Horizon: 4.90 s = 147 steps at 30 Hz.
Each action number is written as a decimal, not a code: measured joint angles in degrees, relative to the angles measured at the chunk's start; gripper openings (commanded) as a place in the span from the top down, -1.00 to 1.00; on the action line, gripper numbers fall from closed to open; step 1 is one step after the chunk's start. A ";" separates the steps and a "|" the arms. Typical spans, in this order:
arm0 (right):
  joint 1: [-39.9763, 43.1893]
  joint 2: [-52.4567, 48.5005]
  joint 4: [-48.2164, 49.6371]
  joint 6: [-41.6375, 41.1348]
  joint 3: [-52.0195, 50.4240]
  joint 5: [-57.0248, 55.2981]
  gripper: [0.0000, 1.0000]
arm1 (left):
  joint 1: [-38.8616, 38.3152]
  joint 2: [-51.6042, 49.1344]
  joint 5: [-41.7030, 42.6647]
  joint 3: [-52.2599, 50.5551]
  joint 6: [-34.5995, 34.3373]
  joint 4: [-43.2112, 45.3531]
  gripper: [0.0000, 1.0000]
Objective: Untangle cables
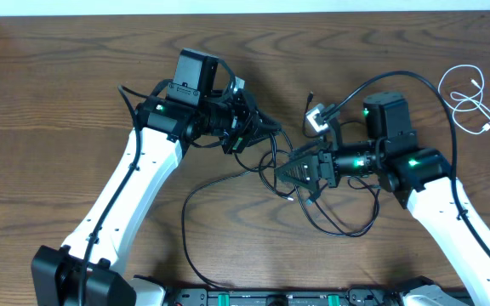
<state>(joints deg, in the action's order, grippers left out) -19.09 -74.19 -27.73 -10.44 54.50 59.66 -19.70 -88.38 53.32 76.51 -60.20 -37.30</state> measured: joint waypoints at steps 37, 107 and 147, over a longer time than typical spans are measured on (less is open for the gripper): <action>0.15 0.02 -1.14 -3.98 0.02 -18.25 -0.82 | 0.00 0.00 -15.54 0.13 18.97 -10.19 -0.48; -1.51 -14.25 10.05 -35.69 0.09 -20.02 0.43 | -3.76 0.15 -17.11 -17.99 59.78 5.64 0.85; -4.52 -14.25 8.85 -48.02 0.09 -23.43 0.35 | -3.76 0.31 -2.54 -17.99 65.29 5.01 0.85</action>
<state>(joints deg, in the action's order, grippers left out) -23.62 -88.44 -18.87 -58.46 54.59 36.23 -23.46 -88.07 50.78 58.52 5.08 -32.29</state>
